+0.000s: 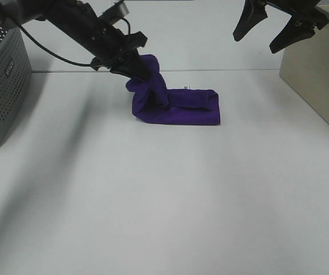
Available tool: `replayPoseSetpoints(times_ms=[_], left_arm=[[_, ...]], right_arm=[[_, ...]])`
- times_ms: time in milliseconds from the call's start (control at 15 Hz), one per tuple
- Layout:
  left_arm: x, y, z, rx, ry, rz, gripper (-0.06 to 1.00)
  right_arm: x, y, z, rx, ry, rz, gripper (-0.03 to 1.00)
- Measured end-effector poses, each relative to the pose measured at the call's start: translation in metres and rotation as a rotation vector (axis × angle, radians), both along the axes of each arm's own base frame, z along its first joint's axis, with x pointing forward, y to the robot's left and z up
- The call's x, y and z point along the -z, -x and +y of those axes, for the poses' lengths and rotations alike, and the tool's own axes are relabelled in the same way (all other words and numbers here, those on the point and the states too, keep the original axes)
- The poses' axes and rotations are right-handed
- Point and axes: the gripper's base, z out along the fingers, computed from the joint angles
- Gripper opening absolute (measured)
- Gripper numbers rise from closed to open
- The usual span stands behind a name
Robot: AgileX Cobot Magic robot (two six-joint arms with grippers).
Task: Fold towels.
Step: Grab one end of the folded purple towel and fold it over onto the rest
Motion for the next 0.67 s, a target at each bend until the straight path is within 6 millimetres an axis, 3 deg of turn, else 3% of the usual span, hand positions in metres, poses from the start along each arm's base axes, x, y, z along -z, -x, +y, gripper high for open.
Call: replayPoseSetpoints(times_ms=[267, 533, 667], left_arm=[[0.002, 0.008, -0.048, 0.000, 0.023, -0.093, 0.04], [0.006, 0.013, -0.071, -0.008, 0.040, -0.127, 0.05], [0.013, 0.013, -0.080, -0.024, 0.063, -0.125, 0.14]], right_arm=[[-0.020, 0.007, 0.000, 0.000, -0.011, -0.042, 0.84], [-0.027, 0.010, 0.002, 0.000, -0.030, -0.054, 0.84], [-0.029, 0.011, 0.002, 0.000, -0.042, -0.058, 0.84]])
